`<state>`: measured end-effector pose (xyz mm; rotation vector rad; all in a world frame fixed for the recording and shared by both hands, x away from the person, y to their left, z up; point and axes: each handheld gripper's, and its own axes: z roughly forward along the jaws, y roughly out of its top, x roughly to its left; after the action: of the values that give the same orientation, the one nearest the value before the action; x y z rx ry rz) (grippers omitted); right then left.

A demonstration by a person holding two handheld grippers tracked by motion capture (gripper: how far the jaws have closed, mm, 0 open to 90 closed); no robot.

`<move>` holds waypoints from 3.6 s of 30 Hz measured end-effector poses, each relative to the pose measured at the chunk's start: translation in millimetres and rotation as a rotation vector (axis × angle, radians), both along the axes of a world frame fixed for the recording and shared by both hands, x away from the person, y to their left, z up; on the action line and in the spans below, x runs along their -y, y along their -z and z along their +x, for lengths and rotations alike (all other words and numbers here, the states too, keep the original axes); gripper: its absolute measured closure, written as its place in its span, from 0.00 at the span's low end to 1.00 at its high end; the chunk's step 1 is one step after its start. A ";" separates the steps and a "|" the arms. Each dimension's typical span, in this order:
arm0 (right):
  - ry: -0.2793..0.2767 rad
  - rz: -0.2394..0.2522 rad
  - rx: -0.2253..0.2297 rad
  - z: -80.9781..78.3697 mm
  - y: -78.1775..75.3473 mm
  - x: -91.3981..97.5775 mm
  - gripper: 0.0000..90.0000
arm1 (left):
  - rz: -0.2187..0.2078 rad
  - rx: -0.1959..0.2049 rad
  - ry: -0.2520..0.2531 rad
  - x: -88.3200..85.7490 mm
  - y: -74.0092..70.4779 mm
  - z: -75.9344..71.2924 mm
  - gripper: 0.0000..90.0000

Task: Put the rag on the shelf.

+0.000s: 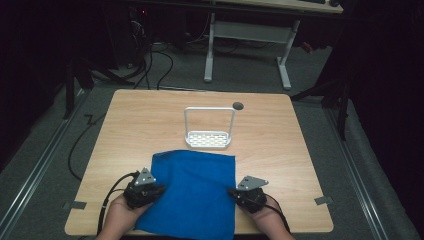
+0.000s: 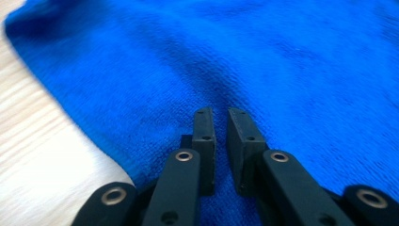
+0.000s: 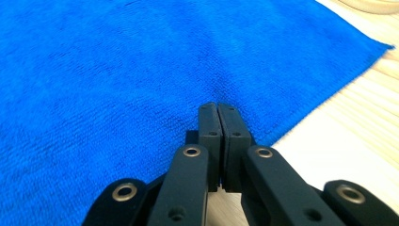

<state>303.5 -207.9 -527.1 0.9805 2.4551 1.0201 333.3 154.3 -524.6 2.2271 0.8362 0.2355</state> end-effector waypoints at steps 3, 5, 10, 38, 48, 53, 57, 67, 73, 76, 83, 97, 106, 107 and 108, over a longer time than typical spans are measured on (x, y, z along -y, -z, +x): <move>0.012 0.003 0.001 1.3 0.1 3.3 0.99 | 0.007 0.006 0.032 10.1 -0.3 -5.3 0.89; 0.013 0.000 0.006 1.7 0.2 4.0 0.99 | 0.008 0.007 0.037 11.8 -0.4 -6.2 0.89; 0.023 -0.010 0.006 2.0 -0.3 5.8 0.99 | 0.003 0.005 0.054 16.8 -0.3 -7.9 0.88; 0.160 -0.015 -0.011 -5.3 -3.1 63.6 0.99 | -0.011 0.018 0.180 66.8 0.2 -23.1 0.83; 0.157 -0.016 -0.018 -4.9 -3.5 62.5 0.97 | -0.057 0.056 0.001 34.5 -1.2 -5.0 0.81; 0.156 -0.015 -0.019 -4.2 -3.7 61.9 0.96 | -0.063 0.107 -0.118 21.9 -0.7 14.7 0.75; 0.156 -0.013 -0.021 -4.2 -3.6 62.1 0.95 | -0.065 0.103 -0.157 19.6 1.4 27.2 0.72; 0.155 -0.006 -0.025 -3.8 -3.6 62.8 0.95 | -0.021 0.138 -0.202 36.9 1.8 60.9 0.67; 0.154 -0.002 -0.027 -3.6 -3.4 63.4 0.94 | -0.055 0.127 -0.219 41.8 0.2 75.3 0.69; 0.153 -0.002 -0.026 -3.5 -3.3 63.5 0.94 | -0.098 0.097 -0.230 38.8 0.6 79.7 0.77; 0.157 0.011 -0.034 -3.3 -2.9 64.7 0.93 | -0.152 0.058 -0.234 33.8 8.7 82.0 0.89; 0.294 0.124 0.045 4.0 -9.9 69.7 0.69 | -0.178 0.043 -0.233 32.3 9.9 83.5 0.95; 0.384 0.108 0.047 50.0 -11.4 63.7 0.66 | -0.171 0.018 -0.220 32.5 10.4 86.3 0.94; 0.401 0.090 0.044 66.2 -11.4 61.0 0.65 | -0.162 0.017 -0.214 33.8 10.5 86.3 0.94; 0.403 0.084 0.046 71.0 -11.0 59.8 0.65 | -0.163 0.017 -0.213 33.7 10.4 86.3 0.94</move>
<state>374.5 -267.7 -516.1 1.3897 2.0700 0.9952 419.5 120.7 -535.0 1.9832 1.0464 0.2761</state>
